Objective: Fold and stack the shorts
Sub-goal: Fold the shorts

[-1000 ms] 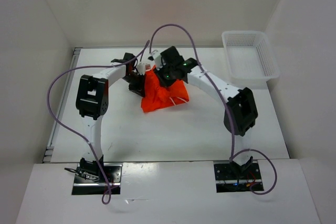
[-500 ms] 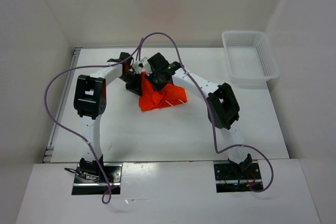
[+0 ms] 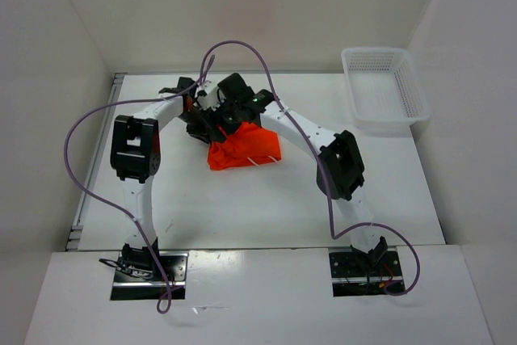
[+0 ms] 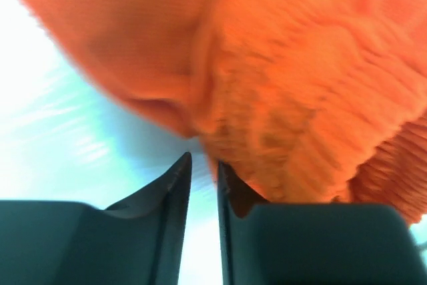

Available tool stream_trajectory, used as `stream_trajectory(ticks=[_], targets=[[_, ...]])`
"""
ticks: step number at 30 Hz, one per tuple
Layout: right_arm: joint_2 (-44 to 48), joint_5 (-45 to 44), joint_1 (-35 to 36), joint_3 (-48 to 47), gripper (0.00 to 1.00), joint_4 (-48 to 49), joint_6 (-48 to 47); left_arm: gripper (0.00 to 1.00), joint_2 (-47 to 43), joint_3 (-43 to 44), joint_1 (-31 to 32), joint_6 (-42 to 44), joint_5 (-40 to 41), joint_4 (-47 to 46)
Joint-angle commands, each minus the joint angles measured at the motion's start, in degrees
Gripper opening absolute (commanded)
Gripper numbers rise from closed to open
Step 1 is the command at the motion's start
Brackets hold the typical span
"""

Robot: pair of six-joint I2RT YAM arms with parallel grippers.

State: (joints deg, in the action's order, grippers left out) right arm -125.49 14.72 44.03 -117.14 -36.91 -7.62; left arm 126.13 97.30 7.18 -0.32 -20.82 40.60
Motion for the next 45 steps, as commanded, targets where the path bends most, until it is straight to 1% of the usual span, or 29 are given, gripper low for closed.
stream_trajectory(ticks=[1,2,3,4,5,6,7,9,10,11,13,14,16,18,19,20,21,24,27,30,34,37,39,41,42,44,45], targets=[[5.16,1.20,0.53,-1.43,0.70,0.69,-0.38,0.30,-2.11,2.37,-2.95,0.32,4.20,0.36],[5.87,-0.73,0.53,-0.64,0.66,0.69,-1.08,0.37,-3.07,2.98,-3.74,0.32,4.82,0.36],[7.35,-1.79,0.53,1.37,0.61,1.22,-1.87,0.39,-4.30,2.99,-5.49,0.32,4.82,0.97],[8.06,-3.19,0.53,2.70,0.50,2.27,-1.87,0.41,-5.01,3.60,-6.38,0.32,5.61,1.50],[8.77,-5.99,0.53,4.19,0.43,2.89,-1.88,0.43,-5.71,3.60,-7.26,0.32,5.61,1.50],[9.29,-7.15,0.53,7.16,0.36,3.50,-1.88,0.48,-7.02,4.91,-8.05,0.32,5.61,2.02],[10.00,-8.29,0.53,8.58,0.24,4.81,-1.88,0.50,-7.64,5.53,-8.67,0.32,5.61,2.90],[10.00,-10.40,0.53,11.75,0.16,5.44,-1.88,0.55,-8.70,7.02,-8.67,0.32,4.13,4.39],[9.13,-10.94,0.53,12.46,0.13,6.48,-1.88,0.59,-9.49,8.94,-8.15,0.32,2.90,6.31],[8.43,-11.46,0.53,13.16,0.08,7.71,-1.18,0.60,-10.02,9.83,-7.54,0.32,0.02,7.20],[5.63,-13.57,0.53,13.17,0.02,9.04,-0.38,0.64,-10.02,11.15,-4.74,0.32,-1.76,7.74],[4.56,-14.27,0.53,12.56,0.00,10.35,0.40,0.67,-10.54,11.16,-3.85,0.32,-1.77,7.74],[2.19,-14.81,0.53,11.07,0.00,10.89,0.41,0.68,-9.68,11.78,-2.18,0.32,-2.65,7.74],[-1.06,-11.58,0.53,7.90,0.00,10.89,-0.98,0.69,-7.48,13.18,-0.86,0.32,-2.65,7.21],[-1.85,-9.47,0.53,6.94,0.00,10.89,-1.95,0.69,-6.69,13.18,-0.85,0.32,-2.65,7.21],[-3.25,-9.45,0.53,5.36,0.00,10.89,-1.96,0.69,-5.20,13.70,-0.85,0.32,-2.65,6.52],[-3.79,-8.58,0.53,4.82,0.00,10.89,-1.96,0.69,-4.49,13.71,-0.85,0.32,-0.91,6.51],[-5.37,-6.47,0.53,4.29,0.00,10.89,-1.35,0.70,-2.12,14.24,-0.85,0.32,-0.89,5.98],[-6.69,-6.46,1.75,4.29,0.00,10.89,-1.35,0.70,-0.09,15.64,-0.85,0.32,-1.50,5.98],[-7.22,-6.46,3.42,2.89,0.00,10.89,-2.05,0.73,1.22,15.64,-0.85,0.32,-4.13,4.76],[-7.22,-7.16,5.36,2.88,0.00,10.89,-1.52,0.73,1.84,15.64,-1.91,0.32,-9.14,4.75],[-7.92,-10.32,6.07,3.59,0.00,11.59,-2.05,0.73,3.07,15.03,-2.52,0.32,-9.15,4.75],[-8.72,-12.42,7.38,3.59,0.00,12.21,-2.05,0.64,4.65,15.03,-2.52,0.32,-8.63,4.75],[-9.33,-13.66,7.39,3.59,0.00,12.21,-2.05,0.52,5.35,15.03,-2.52,0.32,-8.10,4.75],[-9.33,-15.06,7.39,3.59,0.00,12.73,-2.05,0.37,5.36,15.03,-2.52,0.32,-7.31,4.75],[-6.97,-16.38,7.39,4.20,0.00,12.74,-2.75,0.23,5.88,15.56,-2.52,0.32,-5.12,4.14],[-6.00,-17.00,7.39,4.72,0.00,12.74,-3.36,0.18,5.89,15.56,-2.52,0.32,-4.33,4.14]])
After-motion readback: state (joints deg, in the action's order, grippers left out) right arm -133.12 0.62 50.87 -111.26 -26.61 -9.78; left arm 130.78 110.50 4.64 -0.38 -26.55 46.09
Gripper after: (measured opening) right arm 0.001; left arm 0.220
